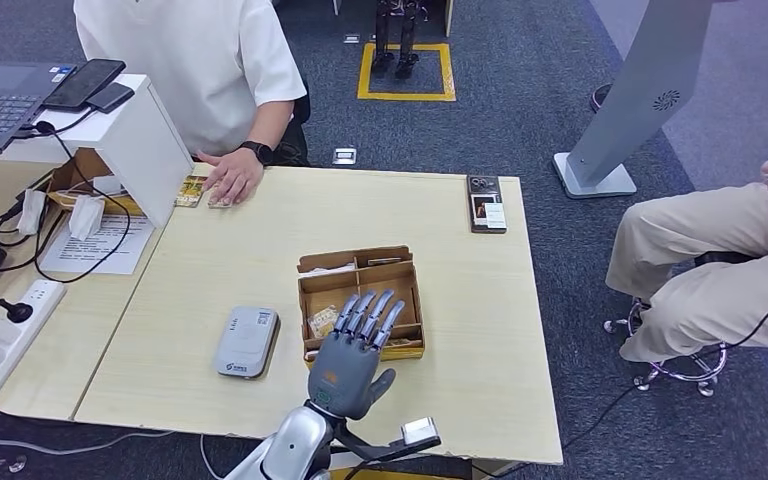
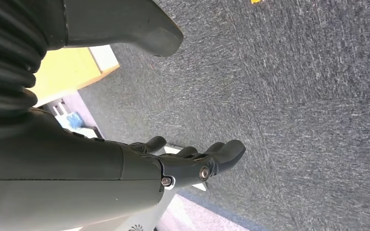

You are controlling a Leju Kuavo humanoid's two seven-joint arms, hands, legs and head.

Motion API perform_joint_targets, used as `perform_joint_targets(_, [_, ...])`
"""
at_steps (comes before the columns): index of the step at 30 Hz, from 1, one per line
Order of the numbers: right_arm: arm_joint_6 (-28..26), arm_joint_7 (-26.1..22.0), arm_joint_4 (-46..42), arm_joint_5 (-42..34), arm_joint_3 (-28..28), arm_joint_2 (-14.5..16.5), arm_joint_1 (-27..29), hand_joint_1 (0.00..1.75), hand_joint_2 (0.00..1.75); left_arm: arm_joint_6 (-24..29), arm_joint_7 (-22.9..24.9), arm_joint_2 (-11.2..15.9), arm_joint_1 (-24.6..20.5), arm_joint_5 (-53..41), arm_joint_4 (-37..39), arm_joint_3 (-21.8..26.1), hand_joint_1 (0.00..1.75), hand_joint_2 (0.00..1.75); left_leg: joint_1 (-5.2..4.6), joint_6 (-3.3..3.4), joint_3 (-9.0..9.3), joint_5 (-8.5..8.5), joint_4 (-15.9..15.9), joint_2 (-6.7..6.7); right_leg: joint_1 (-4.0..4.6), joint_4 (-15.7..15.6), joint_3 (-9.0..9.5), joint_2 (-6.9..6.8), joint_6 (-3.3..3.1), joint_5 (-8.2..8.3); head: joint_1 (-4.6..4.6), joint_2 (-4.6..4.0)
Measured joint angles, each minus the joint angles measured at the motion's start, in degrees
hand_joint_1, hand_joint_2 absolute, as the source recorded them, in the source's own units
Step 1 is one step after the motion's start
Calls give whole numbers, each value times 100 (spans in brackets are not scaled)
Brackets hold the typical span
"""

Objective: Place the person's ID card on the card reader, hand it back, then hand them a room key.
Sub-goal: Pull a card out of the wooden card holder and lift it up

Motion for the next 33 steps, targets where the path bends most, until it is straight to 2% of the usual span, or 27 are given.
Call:
perform_joint_targets(13, [2,-9,0,0,-4,0,0,0,175,-1,-30,-51,22,101,50,123,0,175,0,0,0,0,0,0,0,0,0,0,0,0,0,0])
perform_joint_targets(28, [11,-9,0,10,-2,0,-1,0,175,-4,65,-124,3,-31,485,124,0,175,0,0,0,0,0,0,0,0,-1,0,0,0,-1,-1])
perform_joint_targets(31, [13,-9,0,16,-2,0,-1,0,175,-3,95,-152,2,-40,592,124,17,175,0,0,0,0,0,0,0,0,-1,0,0,0,-1,-1])
perform_joint_targets(32, [13,-9,0,17,-2,0,-1,0,175,-3,110,-158,2,-42,627,124,36,175,0,0,0,0,0,0,0,0,-1,0,0,0,0,-1])
perform_joint_targets(33, [13,-9,0,18,-2,0,-1,0,175,-3,128,-166,1,-43,659,124,68,175,0,0,0,0,0,0,0,0,-1,0,0,0,-1,-1])
